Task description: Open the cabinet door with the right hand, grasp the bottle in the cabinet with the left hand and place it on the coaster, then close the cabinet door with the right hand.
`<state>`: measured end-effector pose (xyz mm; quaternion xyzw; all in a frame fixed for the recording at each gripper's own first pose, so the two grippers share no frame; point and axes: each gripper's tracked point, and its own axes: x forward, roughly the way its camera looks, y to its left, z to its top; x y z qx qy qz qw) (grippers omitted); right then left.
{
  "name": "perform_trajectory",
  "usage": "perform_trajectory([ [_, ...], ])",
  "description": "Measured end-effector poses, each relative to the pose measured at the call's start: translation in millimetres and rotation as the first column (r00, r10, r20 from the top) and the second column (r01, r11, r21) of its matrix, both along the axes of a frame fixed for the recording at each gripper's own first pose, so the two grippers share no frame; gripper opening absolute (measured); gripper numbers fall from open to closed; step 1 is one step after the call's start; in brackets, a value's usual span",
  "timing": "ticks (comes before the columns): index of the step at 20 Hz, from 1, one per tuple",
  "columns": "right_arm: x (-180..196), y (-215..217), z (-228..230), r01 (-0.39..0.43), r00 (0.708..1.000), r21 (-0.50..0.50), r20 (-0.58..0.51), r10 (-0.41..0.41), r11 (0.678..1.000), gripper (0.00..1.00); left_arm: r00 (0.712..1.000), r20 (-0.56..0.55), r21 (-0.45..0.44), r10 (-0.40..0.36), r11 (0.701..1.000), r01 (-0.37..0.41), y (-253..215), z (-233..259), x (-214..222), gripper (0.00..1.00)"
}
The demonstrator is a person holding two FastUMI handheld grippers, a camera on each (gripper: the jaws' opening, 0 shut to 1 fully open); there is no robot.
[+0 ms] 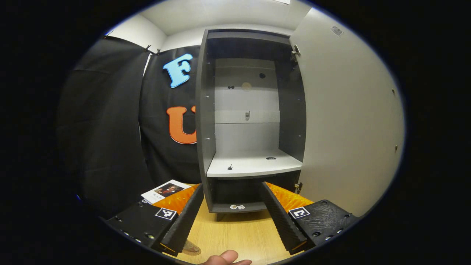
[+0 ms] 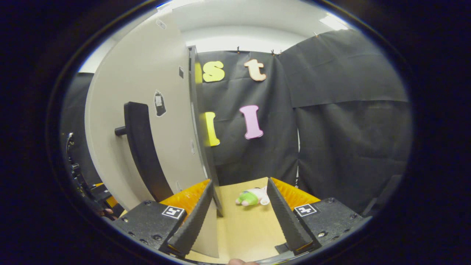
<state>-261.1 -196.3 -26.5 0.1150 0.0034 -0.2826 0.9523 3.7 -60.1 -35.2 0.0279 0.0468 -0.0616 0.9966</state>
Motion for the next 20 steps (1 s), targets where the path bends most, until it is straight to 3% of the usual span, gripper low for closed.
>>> perform_trajectory([
  [14, 39.6, 66.6, 15.1, -0.029, 0.999, -0.023, 0.029, 0.029, 0.999, 0.94, 1.000, 0.019, -0.010, 0.021, 1.000, -0.021, 69.4, 5.9, -6.1, 0.95],
  [20, 69.6, 91.8, 18.7, -0.049, 0.997, 0.014, 0.055, 0.048, 0.999, 0.94, 1.000, 0.014, -0.014, 0.013, 1.000, -0.013, 89.2, 2.7, -2.9, 0.95],
])
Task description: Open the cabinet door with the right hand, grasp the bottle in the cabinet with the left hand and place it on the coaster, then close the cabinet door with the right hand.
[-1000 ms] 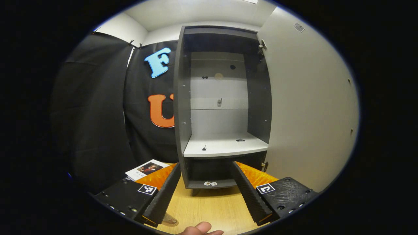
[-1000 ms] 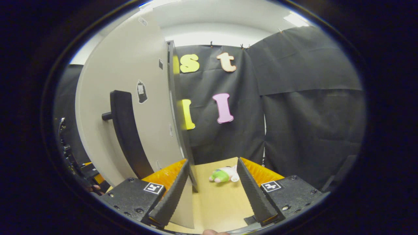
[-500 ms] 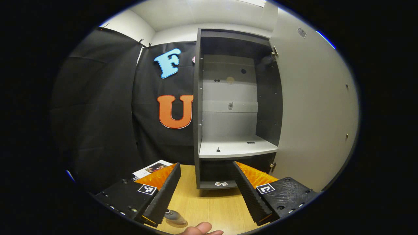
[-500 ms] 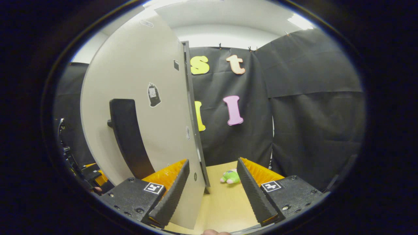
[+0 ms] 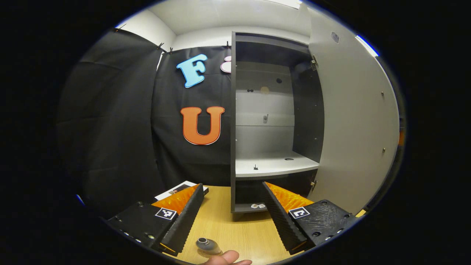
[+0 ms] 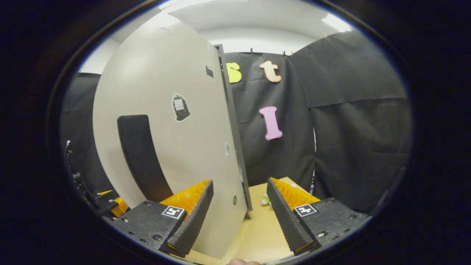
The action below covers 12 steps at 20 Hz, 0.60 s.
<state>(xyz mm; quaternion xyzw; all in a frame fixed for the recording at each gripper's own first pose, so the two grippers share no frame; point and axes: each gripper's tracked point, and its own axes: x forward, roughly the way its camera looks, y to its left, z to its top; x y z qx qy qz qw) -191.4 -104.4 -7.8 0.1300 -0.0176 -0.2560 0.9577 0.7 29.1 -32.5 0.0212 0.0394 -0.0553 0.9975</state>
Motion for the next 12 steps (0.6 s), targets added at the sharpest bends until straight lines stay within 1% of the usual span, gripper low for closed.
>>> perform_trajectory([
  [4, 24.0, 22.1, 3.6, -0.029, 1.000, -0.010, 0.008, 0.029, 1.000, 0.94, 1.000, 0.000, 0.004, 0.003, 1.000, -0.003, 14.3, -0.7, 0.9, 0.95],
  [6, 39.8, 35.7, 4.6, -0.055, 0.998, -0.008, 0.015, 0.055, 0.998, 0.94, 1.000, 0.003, 0.010, 0.007, 1.000, -0.007, 21.1, 0.0, 1.5, 0.95],
  [9, 63.9, 51.6, 2.4, -0.104, 0.995, -0.008, -0.006, 0.104, 0.995, 0.94, 1.000, -0.001, 0.011, 0.013, 1.000, -0.013, 29.2, -1.7, 1.6, 0.95],
  [12, 65.8, 53.3, 1.8, -0.111, 0.994, -0.034, -0.018, 0.111, 0.993, 0.95, 1.000, -0.003, 0.009, 0.013, 1.000, -0.013, 31.4, -2.2, 2.7, 0.95],
])
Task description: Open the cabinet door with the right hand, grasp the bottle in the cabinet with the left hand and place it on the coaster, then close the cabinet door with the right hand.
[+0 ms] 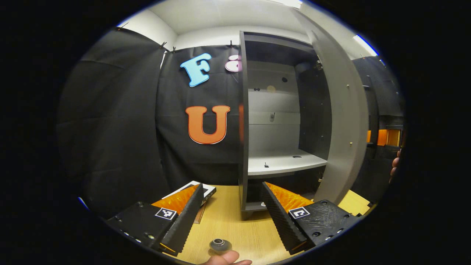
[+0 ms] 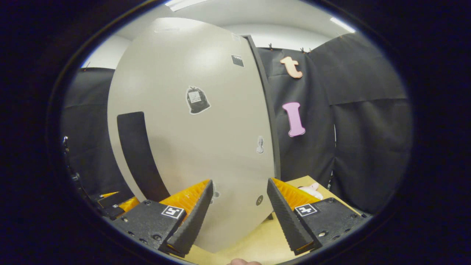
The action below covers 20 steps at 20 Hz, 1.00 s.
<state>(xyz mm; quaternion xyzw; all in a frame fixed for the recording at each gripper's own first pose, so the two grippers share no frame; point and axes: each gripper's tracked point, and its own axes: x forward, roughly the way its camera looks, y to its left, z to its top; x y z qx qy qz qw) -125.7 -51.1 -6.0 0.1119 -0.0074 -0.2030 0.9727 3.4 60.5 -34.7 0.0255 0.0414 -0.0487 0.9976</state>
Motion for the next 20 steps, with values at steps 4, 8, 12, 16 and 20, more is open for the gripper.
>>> perform_trajectory([
  [4, -13.9, -11.4, -14.0, 0.012, 0.999, -0.024, -0.036, -0.013, 1.000, 0.95, 1.000, -0.008, -0.010, -0.017, 1.000, 0.017, -13.4, 1.2, 0.4, 0.95],
  [8, -36.5, -38.4, -21.5, 0.053, 0.997, -0.039, -0.049, -0.055, 0.998, 0.95, 1.000, 0.006, -0.009, -0.029, 1.000, 0.029, -32.6, 9.2, -4.4, 0.94],
  [12, -47.8, -59.9, -28.0, 0.068, 0.996, -0.075, -0.060, -0.073, 0.995, 0.95, 0.999, 0.009, 0.004, -0.037, 0.999, 0.036, -51.2, 11.1, -9.8, 0.95],
  [16, -52.0, -72.0, -31.4, 0.054, 0.996, -0.094, -0.068, -0.061, 0.994, 0.96, 0.999, 0.014, 0.008, -0.034, 0.999, 0.034, -66.6, 12.8, -13.6, 0.94],
  [20, -52.2, -76.8, -34.0, 0.028, 0.996, -0.098, -0.078, -0.036, 0.995, 0.94, 0.999, 0.017, 0.019, -0.033, 0.999, 0.033, -79.0, 12.9, -15.5, 0.95],
])
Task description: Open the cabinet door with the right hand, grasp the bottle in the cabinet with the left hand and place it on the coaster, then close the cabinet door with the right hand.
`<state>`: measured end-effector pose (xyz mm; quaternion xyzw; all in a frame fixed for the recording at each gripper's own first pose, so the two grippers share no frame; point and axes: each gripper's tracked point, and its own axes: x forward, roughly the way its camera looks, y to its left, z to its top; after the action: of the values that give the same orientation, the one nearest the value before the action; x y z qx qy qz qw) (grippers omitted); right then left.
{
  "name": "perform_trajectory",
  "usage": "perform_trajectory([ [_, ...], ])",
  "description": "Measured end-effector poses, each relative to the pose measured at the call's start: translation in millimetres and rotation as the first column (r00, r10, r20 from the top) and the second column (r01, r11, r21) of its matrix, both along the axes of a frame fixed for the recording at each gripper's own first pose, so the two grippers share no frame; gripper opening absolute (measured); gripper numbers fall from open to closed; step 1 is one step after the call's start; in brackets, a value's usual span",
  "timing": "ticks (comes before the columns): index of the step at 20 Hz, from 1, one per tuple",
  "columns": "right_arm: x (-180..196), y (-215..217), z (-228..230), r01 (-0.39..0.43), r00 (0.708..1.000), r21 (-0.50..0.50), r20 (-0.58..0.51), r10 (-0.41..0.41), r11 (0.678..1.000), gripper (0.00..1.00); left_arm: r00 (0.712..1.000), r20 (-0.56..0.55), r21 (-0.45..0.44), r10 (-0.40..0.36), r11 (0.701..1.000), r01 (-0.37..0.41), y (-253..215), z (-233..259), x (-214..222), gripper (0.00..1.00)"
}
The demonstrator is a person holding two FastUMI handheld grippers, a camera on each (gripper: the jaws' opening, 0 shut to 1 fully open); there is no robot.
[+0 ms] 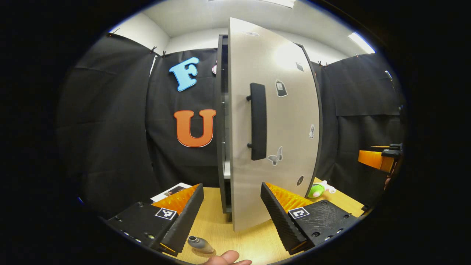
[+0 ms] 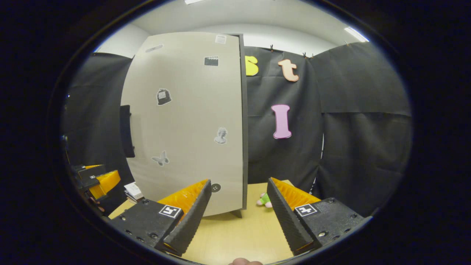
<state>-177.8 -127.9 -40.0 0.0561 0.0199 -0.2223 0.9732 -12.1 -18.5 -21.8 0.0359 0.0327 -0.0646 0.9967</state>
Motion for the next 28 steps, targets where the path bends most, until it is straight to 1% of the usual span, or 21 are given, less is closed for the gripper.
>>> perform_trajectory([
  [1, -0.3, -1.7, 0.8, -0.004, 1.000, -0.003, 0.003, 0.005, 1.000, 0.97, 1.000, -0.001, 0.002, 0.001, 1.000, -0.001, -1.7, -0.5, 0.0, 0.95],
  [2, 0.1, -3.6, 2.2, -0.008, 1.000, -0.004, 0.008, 0.009, 1.000, 0.98, 1.000, -0.003, 0.002, 0.001, 1.000, -0.001, -4.4, -0.8, 0.6, 0.95],
  [3, 0.0, -4.7, 3.1, -0.011, 1.000, -0.005, 0.013, 0.011, 1.000, 0.98, 1.000, -0.003, 0.001, 0.002, 1.000, -0.002, -5.9, -1.6, 1.1, 0.95],
  [4, 0.6, -6.3, 2.5, -0.016, 1.000, -0.005, 0.012, 0.016, 1.000, 0.94, 1.000, -0.002, -0.001, 0.004, 1.000, -0.004, -6.7, -0.6, 1.0, 0.94],
  [5, 1.6, -6.8, 1.7, -0.023, 1.000, -0.005, 0.013, 0.023, 1.000, 0.94, 1.000, -0.002, -0.005, 0.004, 1.000, -0.004, -8.5, -0.3, 1.2, 0.94],
  [6, 1.9, -8.7, 1.0, -0.026, 1.000, -0.004, 0.012, 0.026, 1.000, 0.98, 1.000, -0.001, -0.008, 0.004, 1.000, -0.004, -10.0, -0.2, 1.6, 0.94],
  [9, 1.5, -14.8, 0.8, -0.026, 1.000, -0.002, 0.016, 0.026, 1.000, 0.98, 1.000, -0.002, -0.019, -0.006, 1.000, 0.006, -14.5, 0.6, 1.2, 0.94],
  [10, 0.7, -16.3, 0.8, -0.024, 1.000, -0.002, 0.018, 0.025, 1.000, 0.95, 1.000, 0.003, -0.025, -0.009, 1.000, 0.009, -15.3, 1.8, 0.6, 0.94],
  [11, -0.3, -18.1, 0.1, -0.023, 1.000, -0.002, 0.019, 0.023, 1.000, 0.98, 1.000, 0.008, -0.026, -0.010, 1.000, 0.010, -16.5, 4.5, -0.3, 0.95],
  [12, -1.4, -19.5, -0.4, -0.022, 1.000, -0.001, 0.019, 0.022, 1.000, 0.98, 1.000, 0.012, -0.028, -0.015, 1.000, 0.015, -17.6, 5.2, -0.6, 0.94],
  [13, -0.8, -19.9, -0.7, -0.023, 1.000, 0.000, 0.020, 0.023, 1.000, 0.95, 1.000, 0.014, -0.026, -0.015, 1.000, 0.015, -18.5, 5.8, -0.6, 0.95],
  [14, -1.2, -21.1, -0.2, -0.023, 1.000, 0.001, 0.020, 0.023, 1.000, 0.94, 1.000, 0.017, -0.023, -0.012, 1.000, 0.013, -17.9, 5.7, -0.5, 0.95],
  [17, -2.0, -21.8, 1.3, -0.024, 0.999, 0.000, 0.026, 0.024, 1.000, 0.94, 1.000, 0.016, -0.022, -0.013, 1.000, 0.013, -20.7, 3.9, -0.2, 0.94],
  [18, -2.4, -22.5, 1.2, -0.024, 0.999, -0.001, 0.025, 0.024, 1.000, 0.98, 1.000, 0.016, -0.020, -0.011, 1.000, 0.012, -21.0, 4.0, -0.6, 0.95],
  [19, -3.0, -23.2, 0.7, -0.025, 0.999, -0.002, 0.024, 0.025, 1.000, 0.98, 1.000, 0.017, -0.019, -0.011, 1.000, 0.011, -20.9, 4.1, -1.1, 0.95],
  [26, -5.9, -25.2, 2.0, -0.028, 0.999, -0.003, 0.028, 0.028, 1.000, 0.98, 1.000, 0.022, -0.022, -0.002, 1.000, 0.002, -20.4, 4.7, -4.8, 0.94],
  [27, -6.9, -24.2, 1.7, -0.030, 0.999, -0.004, 0.029, 0.030, 1.000, 0.94, 1.000, 0.023, -0.024, -0.001, 1.000, 0.002, -20.3, 5.1, -4.9, 0.95],
  [28, -6.8, -24.1, 2.6, -0.032, 0.999, -0.004, 0.032, 0.032, 0.999, 0.94, 1.000, 0.024, -0.024, -0.001, 1.000, 0.002, -20.6, 5.5, -5.4, 0.95],
])
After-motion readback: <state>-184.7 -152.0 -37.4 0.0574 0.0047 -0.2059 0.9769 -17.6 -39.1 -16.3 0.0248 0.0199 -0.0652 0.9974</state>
